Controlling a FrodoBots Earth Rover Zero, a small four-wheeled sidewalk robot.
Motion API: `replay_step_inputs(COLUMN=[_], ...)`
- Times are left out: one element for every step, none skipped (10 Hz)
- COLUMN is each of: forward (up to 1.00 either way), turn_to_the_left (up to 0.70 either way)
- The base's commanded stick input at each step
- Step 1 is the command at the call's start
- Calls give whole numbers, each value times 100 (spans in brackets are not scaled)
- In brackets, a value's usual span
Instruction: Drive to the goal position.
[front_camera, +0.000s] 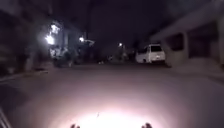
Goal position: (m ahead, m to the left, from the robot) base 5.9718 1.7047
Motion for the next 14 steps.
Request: replay_step_inputs(forward=[100, 100, 100, 100, 100, 100, 100, 100, 100, 100, 100, 100, 100, 100], turn_to_the_left=[0, 0, 0, 0, 0, 0, 0, 0, 0, 0, 0, 0, 0, 0])
